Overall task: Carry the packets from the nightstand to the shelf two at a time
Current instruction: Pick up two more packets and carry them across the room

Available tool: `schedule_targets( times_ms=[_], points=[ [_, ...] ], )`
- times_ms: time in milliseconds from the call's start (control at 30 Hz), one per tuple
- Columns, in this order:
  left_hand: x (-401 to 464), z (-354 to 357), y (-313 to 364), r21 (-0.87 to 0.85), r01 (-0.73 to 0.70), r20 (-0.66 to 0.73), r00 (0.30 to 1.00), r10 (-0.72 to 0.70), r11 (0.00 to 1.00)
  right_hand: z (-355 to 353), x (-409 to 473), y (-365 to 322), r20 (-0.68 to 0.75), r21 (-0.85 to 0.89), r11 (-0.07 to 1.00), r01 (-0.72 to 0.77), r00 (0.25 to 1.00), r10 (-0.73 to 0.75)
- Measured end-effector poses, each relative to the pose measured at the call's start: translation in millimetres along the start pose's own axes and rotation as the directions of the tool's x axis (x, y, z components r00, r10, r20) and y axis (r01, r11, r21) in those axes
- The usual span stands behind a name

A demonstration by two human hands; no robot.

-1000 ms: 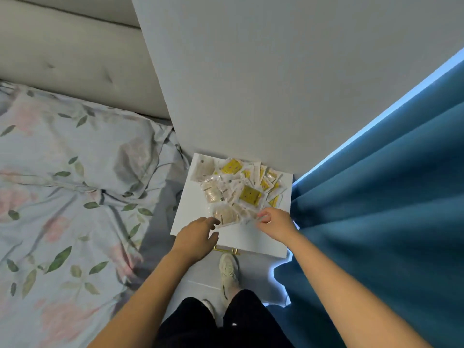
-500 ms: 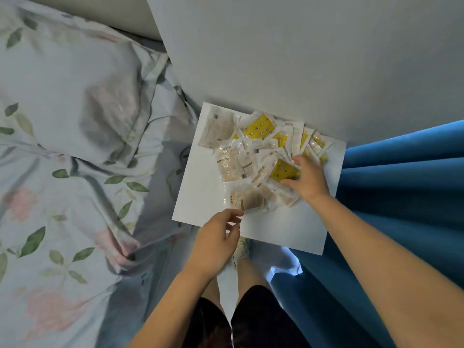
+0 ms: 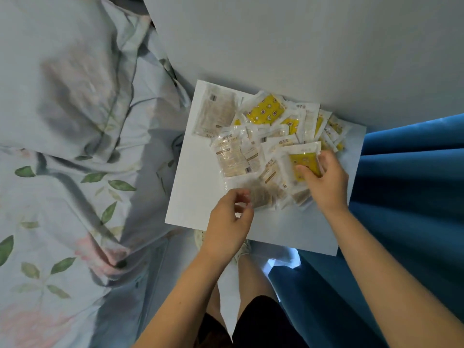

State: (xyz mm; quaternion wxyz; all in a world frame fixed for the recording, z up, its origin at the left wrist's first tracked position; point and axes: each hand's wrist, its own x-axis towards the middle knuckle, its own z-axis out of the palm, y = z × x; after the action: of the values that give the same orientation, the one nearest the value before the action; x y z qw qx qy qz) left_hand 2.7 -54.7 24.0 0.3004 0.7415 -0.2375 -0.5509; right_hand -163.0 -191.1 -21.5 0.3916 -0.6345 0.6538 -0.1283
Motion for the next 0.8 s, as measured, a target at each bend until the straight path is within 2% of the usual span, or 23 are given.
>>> schedule_targets(
  times_ms=[67,100,200,267,300,367,400,433,467,533,600,700,800],
  points=[
    [6,0,11,-0.106,0.046,0.021,0.999,-0.044,0.993,-4,-16,-18,0.163,0.309,0.932,-0.191,0.976,0.146],
    [8,-1,16,-0.191,0.077,0.060,0.996,-0.067,0.979,-3,-25,-26,0.265,0.379,0.886,-0.266,0.949,0.172],
    [15,-3,22,-0.390,0.105,0.151,0.987,-0.049,0.915,4,-48,-44,0.541,0.417,0.809,-0.414,0.828,0.145],
    [17,-3,20,-0.428,0.056,0.052,0.998,-0.037,0.902,5,-53,-49,0.613,0.439,0.740,-0.509,0.772,0.167],
    [18,-4,16,-0.445,0.040,-0.006,0.999,-0.048,0.895,5,-50,-48,0.579,0.446,0.737,-0.507,0.792,0.194],
    [19,-5,9,-0.511,0.041,-0.055,0.995,-0.081,0.859,5,-36,-30,0.328,0.319,0.881,-0.349,0.913,0.243],
    [19,-6,6,-0.550,0.048,-0.063,0.993,-0.099,0.834,5,-27,-18,0.180,0.143,0.957,-0.253,0.957,0.227],
    [19,-6,3,-0.574,0.052,-0.074,0.991,-0.114,0.817,6,-19,-5,0.074,-0.071,0.980,-0.185,0.979,0.190],
    [19,-6,1,-0.578,0.047,-0.097,0.987,-0.125,0.815,7,-11,7,0.023,-0.261,0.951,-0.165,0.984,0.178],
    [18,-5,-6,-0.554,0.021,-0.172,0.975,-0.138,0.832,10,1,22,0.036,-0.479,0.854,-0.203,0.967,0.250],
    [17,-3,-14,-0.523,-0.028,-0.236,0.965,-0.113,0.852,13,9,30,0.058,-0.526,0.817,-0.236,0.949,0.311],
    [16,0,-17,-0.465,-0.121,-0.301,0.953,-0.028,0.877,14,12,35,0.013,-0.537,0.811,-0.234,0.958,0.285],
    [19,4,-19,-0.422,-0.105,-0.314,0.949,-0.036,0.901,14,3,39,-0.046,-0.475,0.844,-0.249,0.965,0.259]
  ],
)
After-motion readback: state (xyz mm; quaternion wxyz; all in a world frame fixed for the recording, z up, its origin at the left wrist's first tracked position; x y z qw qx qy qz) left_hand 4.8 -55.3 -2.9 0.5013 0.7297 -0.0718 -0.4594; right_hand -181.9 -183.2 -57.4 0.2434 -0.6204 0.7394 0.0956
